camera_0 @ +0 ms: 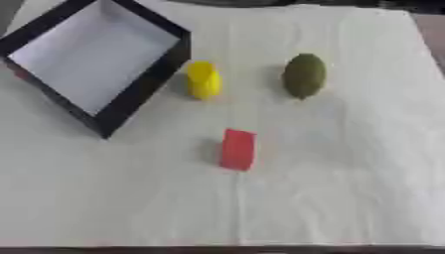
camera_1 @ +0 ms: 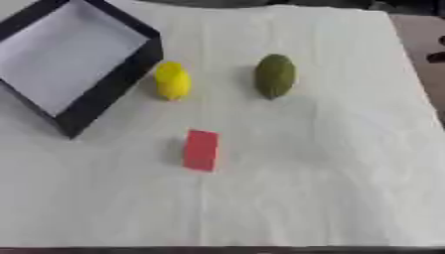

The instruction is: Pick up objects on the table and place them in the box.

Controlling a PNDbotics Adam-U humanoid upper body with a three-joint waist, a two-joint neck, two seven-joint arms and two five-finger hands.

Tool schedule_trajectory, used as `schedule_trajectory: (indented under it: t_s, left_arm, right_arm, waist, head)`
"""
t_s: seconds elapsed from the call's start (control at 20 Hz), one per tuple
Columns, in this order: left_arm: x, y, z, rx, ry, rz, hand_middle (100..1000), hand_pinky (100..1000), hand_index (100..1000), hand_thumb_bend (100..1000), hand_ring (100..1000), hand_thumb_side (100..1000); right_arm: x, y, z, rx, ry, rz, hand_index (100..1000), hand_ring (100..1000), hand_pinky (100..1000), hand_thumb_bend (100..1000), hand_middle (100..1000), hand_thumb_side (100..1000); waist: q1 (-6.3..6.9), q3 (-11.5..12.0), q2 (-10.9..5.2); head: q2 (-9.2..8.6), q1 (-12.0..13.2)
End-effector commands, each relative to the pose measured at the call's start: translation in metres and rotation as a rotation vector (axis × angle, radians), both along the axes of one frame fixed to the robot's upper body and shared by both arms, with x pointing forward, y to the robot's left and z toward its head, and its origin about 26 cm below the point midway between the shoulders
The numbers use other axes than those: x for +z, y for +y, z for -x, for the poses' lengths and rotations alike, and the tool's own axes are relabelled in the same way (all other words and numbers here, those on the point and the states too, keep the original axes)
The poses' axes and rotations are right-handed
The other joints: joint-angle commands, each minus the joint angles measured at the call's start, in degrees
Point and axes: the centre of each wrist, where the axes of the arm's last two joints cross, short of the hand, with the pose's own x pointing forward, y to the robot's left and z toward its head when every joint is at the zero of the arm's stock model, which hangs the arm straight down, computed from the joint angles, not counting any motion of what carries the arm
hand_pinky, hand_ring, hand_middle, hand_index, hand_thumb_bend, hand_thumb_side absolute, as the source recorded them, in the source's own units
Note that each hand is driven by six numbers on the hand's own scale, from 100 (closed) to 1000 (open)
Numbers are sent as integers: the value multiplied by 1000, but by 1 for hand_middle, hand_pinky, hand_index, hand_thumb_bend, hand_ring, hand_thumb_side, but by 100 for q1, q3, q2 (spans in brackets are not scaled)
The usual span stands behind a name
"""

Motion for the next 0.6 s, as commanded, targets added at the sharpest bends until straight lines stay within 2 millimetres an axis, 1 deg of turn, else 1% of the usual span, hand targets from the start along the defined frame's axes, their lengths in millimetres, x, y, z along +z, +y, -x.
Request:
schedule_trajectory:
  t_s: [0.05,0.35,0.6]
  left_arm:
    - [11,2,2,2,-34,-15,913,980,836,161,636,748]
    - [10,2,2,3,-33,-17,914,980,836,162,636,748]
    - [11,2,2,3,-34,-20,914,980,837,160,637,747]
  right_arm:
    - [9,1,0,7,-10,36,867,664,1000,100,702,571]
    - [10,2,-2,14,-19,48,868,665,1000,100,704,564]
    - [19,3,-8,43,-51,105,877,691,1000,100,731,521]
  waist:
    - [82,-7,-47]
    - [78,-3,-51]
    - [77,-8,-67]
  head:
    - [-5,20]
    - [-5,28]
    - [-5,34]
